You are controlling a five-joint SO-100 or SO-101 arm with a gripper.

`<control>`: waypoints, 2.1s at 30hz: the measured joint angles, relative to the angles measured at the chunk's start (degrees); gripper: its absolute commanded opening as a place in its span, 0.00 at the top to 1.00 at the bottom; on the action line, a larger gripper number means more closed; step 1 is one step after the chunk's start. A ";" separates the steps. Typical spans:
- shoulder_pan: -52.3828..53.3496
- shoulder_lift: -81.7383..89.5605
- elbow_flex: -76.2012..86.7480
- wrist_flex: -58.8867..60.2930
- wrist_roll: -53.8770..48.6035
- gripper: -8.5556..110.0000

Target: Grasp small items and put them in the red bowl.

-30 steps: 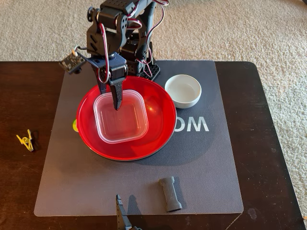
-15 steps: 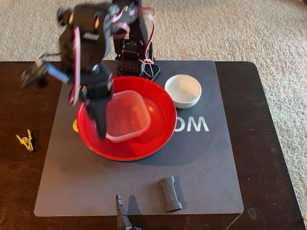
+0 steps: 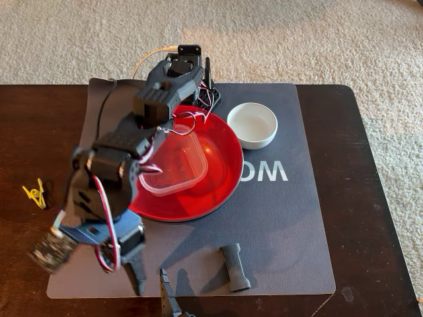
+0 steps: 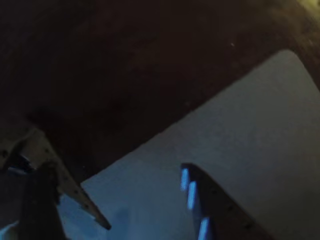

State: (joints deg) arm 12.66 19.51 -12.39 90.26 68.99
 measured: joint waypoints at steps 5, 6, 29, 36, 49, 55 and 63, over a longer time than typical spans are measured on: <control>-4.31 -1.58 -0.18 -0.62 6.24 0.63; -4.83 -1.58 -0.26 -0.88 7.38 0.63; -7.38 -10.81 -0.44 -10.99 18.46 0.90; -6.94 -11.07 -0.44 -10.99 17.84 0.93; -5.54 3.34 -0.35 -8.17 6.68 0.93; -5.19 20.65 -0.70 5.10 -0.18 0.93; 1.85 23.03 -1.32 7.47 -7.03 0.93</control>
State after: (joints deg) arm 14.50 42.54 -13.71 97.73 61.96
